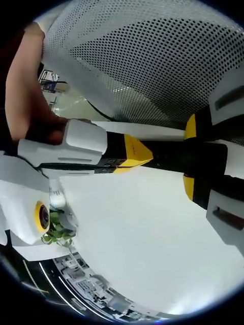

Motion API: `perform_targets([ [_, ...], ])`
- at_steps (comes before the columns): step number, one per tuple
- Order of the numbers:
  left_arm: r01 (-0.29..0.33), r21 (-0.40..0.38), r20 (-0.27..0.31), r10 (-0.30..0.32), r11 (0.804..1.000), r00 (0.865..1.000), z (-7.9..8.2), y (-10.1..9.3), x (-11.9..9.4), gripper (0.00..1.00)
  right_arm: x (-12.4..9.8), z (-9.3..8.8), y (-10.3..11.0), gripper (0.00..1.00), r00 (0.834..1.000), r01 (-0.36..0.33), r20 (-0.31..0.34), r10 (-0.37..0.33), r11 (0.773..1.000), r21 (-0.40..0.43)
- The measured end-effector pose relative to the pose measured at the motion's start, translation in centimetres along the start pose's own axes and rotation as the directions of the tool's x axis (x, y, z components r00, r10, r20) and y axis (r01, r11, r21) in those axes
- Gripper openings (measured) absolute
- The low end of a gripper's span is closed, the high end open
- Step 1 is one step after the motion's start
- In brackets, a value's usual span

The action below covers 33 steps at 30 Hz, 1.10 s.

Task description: Press the specified remote control buttons in sequence, fully releasing each button before pressing the next.

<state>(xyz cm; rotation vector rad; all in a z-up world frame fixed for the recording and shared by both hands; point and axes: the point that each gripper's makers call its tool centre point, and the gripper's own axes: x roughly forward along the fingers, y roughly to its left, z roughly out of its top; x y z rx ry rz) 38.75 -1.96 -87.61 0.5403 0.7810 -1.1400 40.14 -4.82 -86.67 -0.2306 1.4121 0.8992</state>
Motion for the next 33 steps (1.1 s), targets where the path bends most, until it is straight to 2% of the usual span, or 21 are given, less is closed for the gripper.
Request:
perform_targets([
  [8,0.002,0.004,0.001,-0.002,1.0,1.0,0.05,-0.03,-0.05,0.24,0.34,0.26,0.88,0.0,1.0,-0.009,0.003,0.009,1.0,-0.021],
  [11,0.005,0.006,0.002,-0.005,1.0,1.0,0.05,0.01,0.01,0.25,0.45,-0.14,0.69,0.0,0.999,0.024,-0.023,-0.026,0.998,-0.065],
  [19,0.008,0.007,-0.002,-0.008,1.0,1.0,0.08,0.04,0.01,0.25,0.41,-0.02,0.8,0.0,0.999,0.049,-0.02,-0.05,0.995,-0.081],
  [20,0.004,0.003,0.0,-0.004,1.0,1.0,0.14,0.17,0.07,0.25,0.64,-0.36,0.74,0.0,0.997,0.054,-0.042,-0.058,0.994,-0.094],
  [33,0.0,-0.003,-0.012,0.0,1.0,1.0,0.08,0.72,0.19,0.25,0.64,0.37,0.46,0.0,0.996,0.08,-0.023,-0.083,0.987,-0.137],
])
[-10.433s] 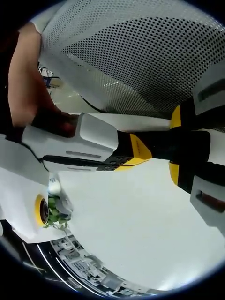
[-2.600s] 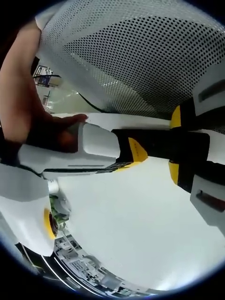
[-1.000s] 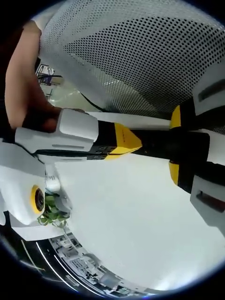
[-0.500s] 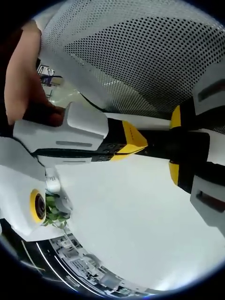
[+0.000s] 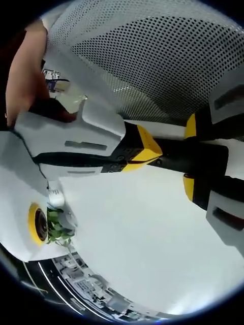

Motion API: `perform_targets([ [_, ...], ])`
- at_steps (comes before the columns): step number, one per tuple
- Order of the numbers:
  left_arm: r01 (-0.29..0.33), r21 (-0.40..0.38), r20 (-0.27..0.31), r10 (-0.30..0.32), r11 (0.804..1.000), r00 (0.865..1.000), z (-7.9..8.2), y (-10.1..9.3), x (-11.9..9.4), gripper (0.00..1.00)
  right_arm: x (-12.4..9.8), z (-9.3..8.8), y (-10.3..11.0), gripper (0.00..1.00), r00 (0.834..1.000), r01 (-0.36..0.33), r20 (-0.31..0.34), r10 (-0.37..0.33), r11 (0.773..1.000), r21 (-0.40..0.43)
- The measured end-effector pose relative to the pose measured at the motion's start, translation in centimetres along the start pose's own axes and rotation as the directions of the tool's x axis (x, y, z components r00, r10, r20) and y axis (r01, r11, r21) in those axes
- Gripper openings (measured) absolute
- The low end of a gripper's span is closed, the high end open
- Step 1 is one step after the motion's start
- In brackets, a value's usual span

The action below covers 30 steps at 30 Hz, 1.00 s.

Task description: Press the specified remote control buttons in sequence, fully releasing each button before pressing the next.

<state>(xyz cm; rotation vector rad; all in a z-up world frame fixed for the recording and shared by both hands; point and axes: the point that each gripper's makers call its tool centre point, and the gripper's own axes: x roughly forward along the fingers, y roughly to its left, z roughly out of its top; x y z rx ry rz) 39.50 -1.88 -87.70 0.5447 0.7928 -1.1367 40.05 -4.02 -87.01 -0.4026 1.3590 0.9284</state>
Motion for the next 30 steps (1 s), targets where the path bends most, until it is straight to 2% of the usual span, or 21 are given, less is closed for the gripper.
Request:
perform_targets([
  [5,-0.029,-0.025,0.002,0.029,0.999,1.0,0.2,0.8,0.1,0.25,0.1,0.7,-0.5,0.0,0.999,0.034,0.023,-0.033,0.999,-0.031],
  [12,-0.02,-0.028,0.0,0.02,0.999,1.0,0.4,1.3,0.1,0.26,0.1,1.0,-1.0,0.0,0.999,0.026,0.028,-0.026,1.0,0.0],
  [22,-0.009,-0.05,-0.03,0.008,0.999,1.0,0.6,2.2,0.2,0.26,0.1,1.7,-1.5,0.0,0.998,0.066,0.002,-0.066,0.997,-0.05],
  [24,-0.002,-0.089,-0.036,-0.002,0.996,0.999,0.6,2.2,0.3,0.26,0.1,1.7,-1.5,0.0,0.997,0.072,-0.003,-0.072,0.996,-0.051],
  [26,-0.012,-0.101,-0.03,0.009,0.995,1.0,0.7,2.2,0.3,0.26,0.0,1.6,-1.5,0.0,0.997,0.08,-0.003,-0.08,0.996,-0.05],
  [28,-0.043,-0.045,-0.007,0.042,0.998,0.999,0.8,2.2,0.5,0.26,0.0,1.6,-1.5,0.0,0.996,0.088,0.004,-0.088,0.995,-0.053],
  [29,-0.042,-0.006,0.026,0.043,0.999,0.999,1.2,2.0,0.7,0.26,0.0,1.5,-1.4,0.0,0.996,0.094,0.013,-0.094,0.994,-0.06],
  [30,-0.047,-0.093,0.046,0.052,0.995,0.998,1.3,2.1,1.0,0.27,0.0,1.6,-1.5,0.0,0.995,0.097,0.021,-0.096,0.993,-0.06],
])
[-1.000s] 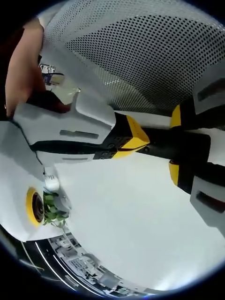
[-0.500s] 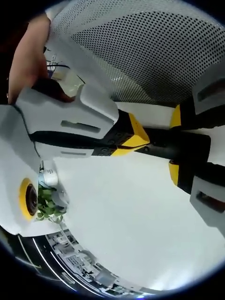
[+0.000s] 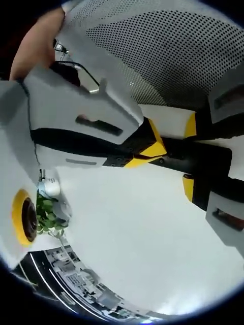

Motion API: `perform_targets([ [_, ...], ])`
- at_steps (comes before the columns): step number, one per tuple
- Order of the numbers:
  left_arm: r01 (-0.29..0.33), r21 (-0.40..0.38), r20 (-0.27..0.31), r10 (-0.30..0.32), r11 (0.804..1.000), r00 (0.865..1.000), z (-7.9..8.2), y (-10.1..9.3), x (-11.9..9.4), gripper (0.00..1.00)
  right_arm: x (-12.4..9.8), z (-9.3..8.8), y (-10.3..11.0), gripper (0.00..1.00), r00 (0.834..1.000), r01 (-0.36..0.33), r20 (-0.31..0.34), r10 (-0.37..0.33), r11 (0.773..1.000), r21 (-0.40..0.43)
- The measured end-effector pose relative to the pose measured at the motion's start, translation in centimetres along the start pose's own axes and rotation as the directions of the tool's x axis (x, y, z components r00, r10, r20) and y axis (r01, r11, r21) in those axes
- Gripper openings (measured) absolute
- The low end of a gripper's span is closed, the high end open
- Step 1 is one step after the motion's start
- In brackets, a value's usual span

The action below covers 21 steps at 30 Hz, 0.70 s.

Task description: Press the specified remote control buttons in sequence, fully releasing each button before pressing the next.

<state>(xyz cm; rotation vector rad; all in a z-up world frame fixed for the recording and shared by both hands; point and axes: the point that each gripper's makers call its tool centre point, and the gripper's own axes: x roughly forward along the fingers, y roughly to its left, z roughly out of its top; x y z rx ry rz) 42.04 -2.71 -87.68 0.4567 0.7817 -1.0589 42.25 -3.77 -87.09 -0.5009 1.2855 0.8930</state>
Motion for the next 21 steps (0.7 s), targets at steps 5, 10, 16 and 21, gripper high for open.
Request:
perform_targets([
  [5,-0.006,0.028,0.012,0.006,1.0,1.0,0.16,-0.14,0.02,0.27,0.14,0.12,-0.24,0.0,0.998,-0.024,0.062,0.023,1.0,0.018],
  [10,0.005,0.033,0.018,-0.006,0.999,1.0,0.2,0.0,0.07,0.27,0.03,0.07,-0.27,0.0,0.994,-0.058,0.097,0.055,0.998,0.026],
  [16,0.027,0.06,0.012,-0.028,0.998,1.0,-0.12,-0.47,-0.23,0.26,0.01,-0.14,-0.1,0.0,0.99,-0.117,0.088,0.107,0.987,0.11],
  [21,0.037,0.073,-0.007,-0.037,0.997,0.999,-0.63,-0.54,-0.53,0.25,-0.16,-0.28,0.21,0.0,0.991,-0.109,0.085,0.102,0.99,0.091],
])
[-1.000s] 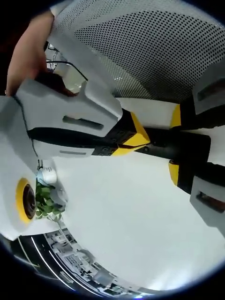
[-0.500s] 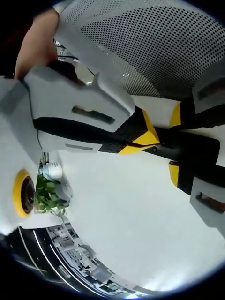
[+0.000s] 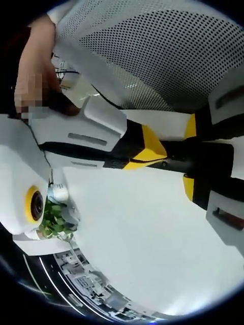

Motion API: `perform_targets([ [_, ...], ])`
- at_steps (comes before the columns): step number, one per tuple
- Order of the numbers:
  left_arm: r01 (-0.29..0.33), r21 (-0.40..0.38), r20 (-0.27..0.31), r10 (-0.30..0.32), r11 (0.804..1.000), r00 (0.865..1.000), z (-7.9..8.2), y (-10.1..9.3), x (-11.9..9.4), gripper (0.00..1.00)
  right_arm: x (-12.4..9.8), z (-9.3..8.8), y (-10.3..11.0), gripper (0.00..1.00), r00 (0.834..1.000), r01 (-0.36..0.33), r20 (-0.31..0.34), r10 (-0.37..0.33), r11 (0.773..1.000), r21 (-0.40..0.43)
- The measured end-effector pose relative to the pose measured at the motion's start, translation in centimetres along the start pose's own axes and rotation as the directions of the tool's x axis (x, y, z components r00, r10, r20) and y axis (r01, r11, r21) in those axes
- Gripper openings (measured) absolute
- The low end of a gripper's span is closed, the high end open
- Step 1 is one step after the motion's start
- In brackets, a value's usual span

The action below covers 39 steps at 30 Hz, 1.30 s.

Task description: Press the specified remote control buttons in sequence, fully releasing each button before pressing the next.

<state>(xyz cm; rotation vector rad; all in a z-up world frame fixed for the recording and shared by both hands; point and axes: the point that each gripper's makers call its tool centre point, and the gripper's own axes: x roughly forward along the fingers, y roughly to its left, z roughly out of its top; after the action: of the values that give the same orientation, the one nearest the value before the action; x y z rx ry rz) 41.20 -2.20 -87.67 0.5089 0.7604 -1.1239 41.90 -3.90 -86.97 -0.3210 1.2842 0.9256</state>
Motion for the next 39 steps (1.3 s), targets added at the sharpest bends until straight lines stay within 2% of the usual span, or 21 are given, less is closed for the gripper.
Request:
perform_targets([
  [4,0.005,0.006,-0.018,-0.005,1.0,1.0,-0.6,0.1,-0.6,0.25,-0.1,-0.1,-0.2,0.0,1.0,0.008,-0.001,-0.008,1.0,0.007],
  [8,0.003,0.002,-0.037,-0.003,1.0,0.999,-1.1,0.3,-0.9,0.25,-0.4,-0.3,-1.3,0.0,0.999,0.036,0.001,-0.036,0.999,0.018],
  [19,0.002,0.001,-0.03,-0.002,1.0,1.0,-1.0,0.2,-0.9,0.24,-0.6,-0.4,-1.0,0.0,1.0,0.03,-0.009,-0.03,0.999,0.03],
  [29,-0.001,0.005,-0.027,0.001,1.0,1.0,-0.7,0.3,-0.9,0.24,-0.4,0.0,0.0,0.0,1.0,0.001,-0.003,-0.001,1.0,-0.002],
  [39,0.004,0.008,-0.026,-0.004,1.0,1.0,-0.8,0.3,-0.8,0.25,0.1,0.2,-0.2,0.0,1.0,0.028,-0.009,-0.028,0.999,-0.028],
])
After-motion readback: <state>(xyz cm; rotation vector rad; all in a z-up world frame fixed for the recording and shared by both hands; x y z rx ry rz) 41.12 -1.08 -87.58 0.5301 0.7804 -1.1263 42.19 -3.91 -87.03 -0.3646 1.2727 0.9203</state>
